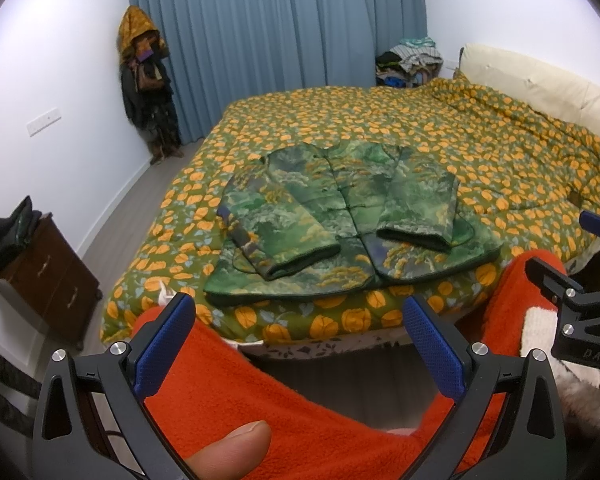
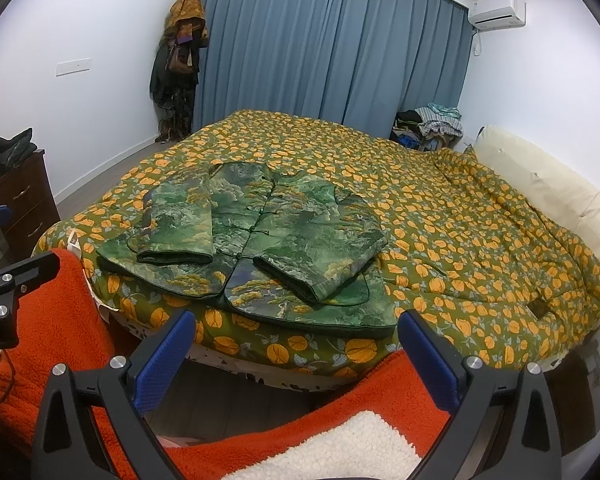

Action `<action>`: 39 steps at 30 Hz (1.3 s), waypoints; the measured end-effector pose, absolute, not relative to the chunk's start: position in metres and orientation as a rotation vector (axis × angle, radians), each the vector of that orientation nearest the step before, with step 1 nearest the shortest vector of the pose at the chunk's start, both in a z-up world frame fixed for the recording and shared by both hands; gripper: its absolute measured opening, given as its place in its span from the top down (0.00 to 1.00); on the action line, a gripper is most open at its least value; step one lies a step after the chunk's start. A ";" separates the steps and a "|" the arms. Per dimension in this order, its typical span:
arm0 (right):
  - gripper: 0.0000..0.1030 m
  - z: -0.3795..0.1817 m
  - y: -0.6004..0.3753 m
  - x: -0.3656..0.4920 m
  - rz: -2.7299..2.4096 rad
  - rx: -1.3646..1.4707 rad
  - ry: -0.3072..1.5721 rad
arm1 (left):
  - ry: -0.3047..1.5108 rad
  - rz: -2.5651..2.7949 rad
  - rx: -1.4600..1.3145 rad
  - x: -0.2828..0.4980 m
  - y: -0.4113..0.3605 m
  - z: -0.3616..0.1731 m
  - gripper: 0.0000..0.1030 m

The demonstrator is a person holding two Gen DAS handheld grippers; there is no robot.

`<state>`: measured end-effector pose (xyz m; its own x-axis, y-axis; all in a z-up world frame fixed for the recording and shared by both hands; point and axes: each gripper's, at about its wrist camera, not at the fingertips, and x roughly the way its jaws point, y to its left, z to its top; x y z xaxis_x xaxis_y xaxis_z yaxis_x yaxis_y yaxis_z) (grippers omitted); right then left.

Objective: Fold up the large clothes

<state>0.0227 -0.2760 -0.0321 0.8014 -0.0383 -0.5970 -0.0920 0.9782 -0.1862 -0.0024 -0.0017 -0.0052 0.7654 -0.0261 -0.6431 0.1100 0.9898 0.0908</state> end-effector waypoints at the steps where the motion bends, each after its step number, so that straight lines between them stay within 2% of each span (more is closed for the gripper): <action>1: 0.00 -0.032 -0.276 0.023 0.029 -0.210 0.642 | 0.697 -0.074 0.126 -0.002 -0.001 -0.006 0.00; 39: 0.00 -0.032 -0.270 0.025 0.032 -0.221 0.651 | 0.698 -0.090 0.146 -0.006 -0.011 -0.004 0.00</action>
<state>0.0253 -0.2701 -0.0324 0.7959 -0.0400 -0.6041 -0.0985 0.9760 -0.1944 -0.0055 -0.0113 -0.0042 0.7627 -0.0339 -0.6459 0.1317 0.9859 0.1037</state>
